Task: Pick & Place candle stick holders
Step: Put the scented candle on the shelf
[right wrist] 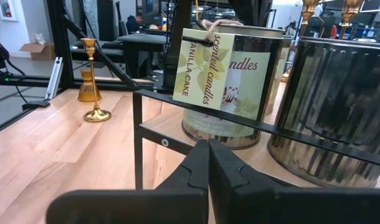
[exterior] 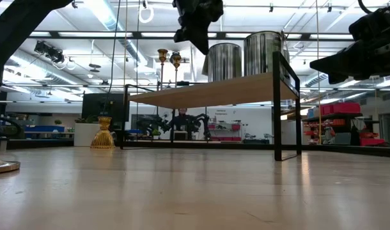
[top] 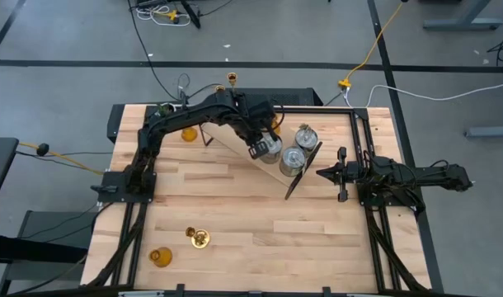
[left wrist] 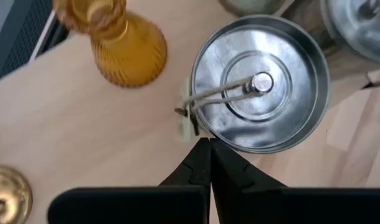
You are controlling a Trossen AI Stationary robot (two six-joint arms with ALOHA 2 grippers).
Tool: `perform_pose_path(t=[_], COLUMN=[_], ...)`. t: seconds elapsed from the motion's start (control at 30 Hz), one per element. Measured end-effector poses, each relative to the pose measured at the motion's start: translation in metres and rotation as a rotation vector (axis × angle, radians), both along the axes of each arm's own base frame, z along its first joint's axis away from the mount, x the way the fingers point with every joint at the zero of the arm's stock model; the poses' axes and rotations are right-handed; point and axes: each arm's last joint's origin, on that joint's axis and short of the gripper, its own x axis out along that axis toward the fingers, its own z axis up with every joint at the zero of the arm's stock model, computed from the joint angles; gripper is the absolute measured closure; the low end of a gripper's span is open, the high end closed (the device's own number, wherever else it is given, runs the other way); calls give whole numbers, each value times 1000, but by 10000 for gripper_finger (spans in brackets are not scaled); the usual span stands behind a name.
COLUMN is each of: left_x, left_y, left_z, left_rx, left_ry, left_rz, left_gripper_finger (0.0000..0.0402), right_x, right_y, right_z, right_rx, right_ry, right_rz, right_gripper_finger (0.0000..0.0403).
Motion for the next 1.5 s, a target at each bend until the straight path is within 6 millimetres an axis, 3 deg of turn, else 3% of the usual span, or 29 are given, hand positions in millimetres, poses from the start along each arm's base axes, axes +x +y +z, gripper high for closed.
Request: perform_pose_path(t=[0.4, 0.67, 0.83, 1.5], left_x=[5, -5, 0, 9], left_y=[1, -5, -8, -8], left_z=[3, -2, 0, 5], left_rx=[4, -90, -155, -112], left_ry=[-65, 40, -19, -118], left_rz=[20, 54, 36, 33], left_gripper_finger=[397, 398, 393, 394], right_x=[0, 0, 0, 0], right_y=[0, 0, 0, 0], right_z=[0, 0, 0, 0], right_rx=[0, 0, 0, 0], right_ry=[0, 0, 0, 0], right_rz=[0, 0, 0, 0], right_gripper_finger=[400, 400, 400, 400])
